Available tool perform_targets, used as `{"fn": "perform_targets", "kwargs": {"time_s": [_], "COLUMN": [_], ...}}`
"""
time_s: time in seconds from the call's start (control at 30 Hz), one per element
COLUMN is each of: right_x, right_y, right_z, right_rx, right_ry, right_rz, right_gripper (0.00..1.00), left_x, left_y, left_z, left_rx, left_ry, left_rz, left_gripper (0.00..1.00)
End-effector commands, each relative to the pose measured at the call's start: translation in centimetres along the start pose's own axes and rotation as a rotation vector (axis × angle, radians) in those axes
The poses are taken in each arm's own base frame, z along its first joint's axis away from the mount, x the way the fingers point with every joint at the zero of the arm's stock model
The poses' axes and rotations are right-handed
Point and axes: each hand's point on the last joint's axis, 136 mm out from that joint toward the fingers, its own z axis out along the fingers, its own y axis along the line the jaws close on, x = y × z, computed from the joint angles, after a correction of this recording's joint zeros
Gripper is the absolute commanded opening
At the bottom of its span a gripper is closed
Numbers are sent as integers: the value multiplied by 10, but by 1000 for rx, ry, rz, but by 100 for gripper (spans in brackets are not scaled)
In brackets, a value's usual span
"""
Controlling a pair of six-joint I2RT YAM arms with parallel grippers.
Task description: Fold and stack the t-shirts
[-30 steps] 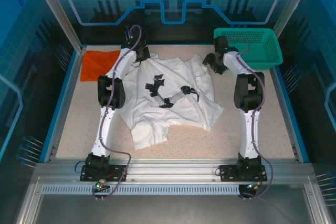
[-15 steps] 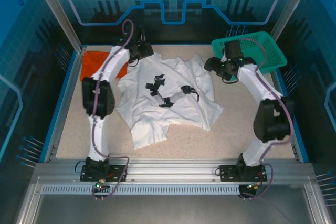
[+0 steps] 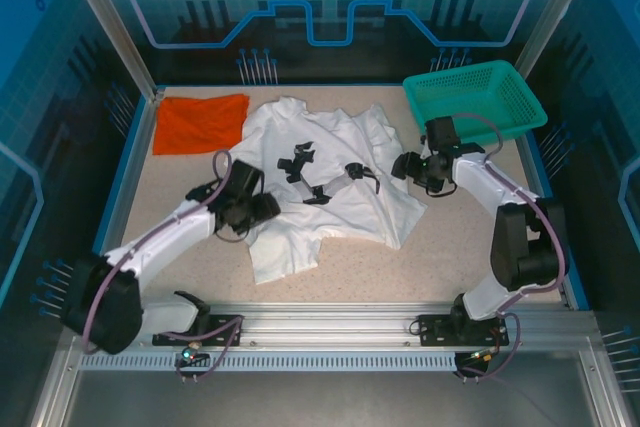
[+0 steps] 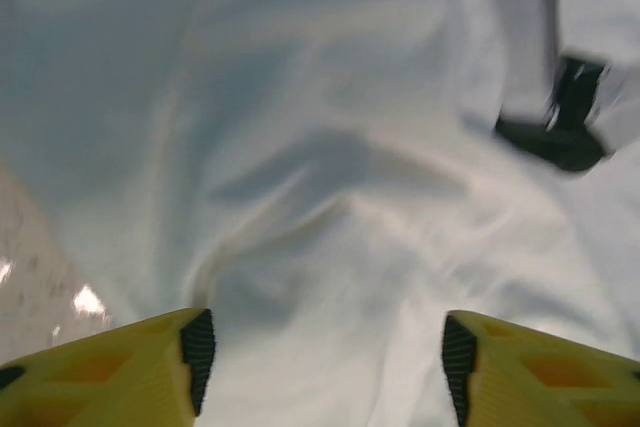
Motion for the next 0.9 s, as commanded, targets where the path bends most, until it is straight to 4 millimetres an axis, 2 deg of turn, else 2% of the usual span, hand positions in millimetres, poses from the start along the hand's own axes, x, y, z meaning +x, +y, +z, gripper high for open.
{"fn": "perform_targets", "kwargs": {"time_s": [0.0,0.1,0.2,0.33,0.43,0.53,0.73,0.87], "right_x": [26,30,34,37,34,33,33,38], "right_y": [-32,-35,-43,-59,-69,-71,-76,-80], "right_z": [10,2,-7,-1,6,14,25,34], "right_rx": [106,75,94,111,105,98,131,139], "right_ry": [42,-13,-54,-46,-46,-15,24,60], "right_rz": [37,60,68,105,146,154,168,170], "right_gripper": [67,66,64,59,53,50,45,35], "left_x": [42,59,71,93,105,110,117,122], "left_y": [27,50,63,70,73,73,67,63], "left_z": [-11,-18,-23,-13,-2,6,19,28], "left_rx": [-20,-50,-51,-51,-60,-57,-24,-6], "left_ry": [74,77,79,153,198,217,255,282], "left_rz": [-20,-42,-55,-48,-39,-42,-44,-52], "left_gripper": [55,51,45,44,47,52,51,48]}}
